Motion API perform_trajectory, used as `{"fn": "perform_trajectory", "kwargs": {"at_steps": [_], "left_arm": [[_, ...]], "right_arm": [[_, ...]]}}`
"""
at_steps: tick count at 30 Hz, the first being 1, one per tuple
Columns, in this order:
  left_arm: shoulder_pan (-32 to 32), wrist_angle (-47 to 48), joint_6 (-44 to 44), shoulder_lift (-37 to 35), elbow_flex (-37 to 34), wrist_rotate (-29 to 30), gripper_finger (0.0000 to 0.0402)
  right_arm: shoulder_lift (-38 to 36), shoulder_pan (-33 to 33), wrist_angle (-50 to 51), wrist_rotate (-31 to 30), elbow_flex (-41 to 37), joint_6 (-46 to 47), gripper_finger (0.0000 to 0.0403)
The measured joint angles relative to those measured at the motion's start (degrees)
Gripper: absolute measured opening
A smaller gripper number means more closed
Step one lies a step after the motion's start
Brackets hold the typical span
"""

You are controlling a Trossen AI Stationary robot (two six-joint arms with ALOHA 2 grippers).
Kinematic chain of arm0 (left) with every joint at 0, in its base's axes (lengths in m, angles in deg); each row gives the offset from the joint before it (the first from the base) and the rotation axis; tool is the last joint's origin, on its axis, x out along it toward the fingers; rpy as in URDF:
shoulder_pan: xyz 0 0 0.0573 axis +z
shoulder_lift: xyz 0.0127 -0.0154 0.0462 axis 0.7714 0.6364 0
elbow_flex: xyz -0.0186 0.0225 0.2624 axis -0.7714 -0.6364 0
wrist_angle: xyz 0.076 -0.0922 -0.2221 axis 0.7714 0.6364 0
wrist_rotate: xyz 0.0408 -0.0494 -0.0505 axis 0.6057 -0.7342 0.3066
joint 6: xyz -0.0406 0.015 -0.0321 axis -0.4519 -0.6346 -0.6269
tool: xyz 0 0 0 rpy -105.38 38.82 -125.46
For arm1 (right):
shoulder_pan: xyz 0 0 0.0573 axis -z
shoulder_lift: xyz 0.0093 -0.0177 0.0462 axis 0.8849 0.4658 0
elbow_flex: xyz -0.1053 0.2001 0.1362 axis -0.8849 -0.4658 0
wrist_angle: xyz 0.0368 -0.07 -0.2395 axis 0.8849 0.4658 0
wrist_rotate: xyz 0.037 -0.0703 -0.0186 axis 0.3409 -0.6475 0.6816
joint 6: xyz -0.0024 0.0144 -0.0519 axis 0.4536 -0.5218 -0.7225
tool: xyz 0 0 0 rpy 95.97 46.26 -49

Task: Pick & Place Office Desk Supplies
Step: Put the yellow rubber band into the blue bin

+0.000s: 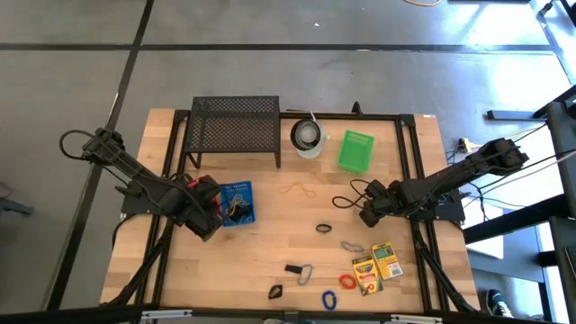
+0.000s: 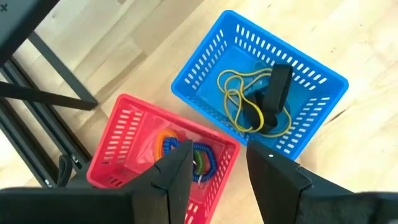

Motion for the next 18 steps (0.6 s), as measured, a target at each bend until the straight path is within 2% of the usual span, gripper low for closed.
{"fn": "perform_trajectory", "kwargs": {"at_steps": [8, 18], "left_arm": [[0.0, -0.8, 0.0, 0.0, 0.0, 5.3, 0.0145], [0.0, -3.4, 0.8, 0.0, 0.0, 13.9, 0.0145]], "right_arm": [[-1.4, 0.0, -0.6, 0.9, 2.1, -4.5, 0.0003], [-2.4, -0.1, -5.6, -3.7, 7.4, -12.4, 0.0003]]}}
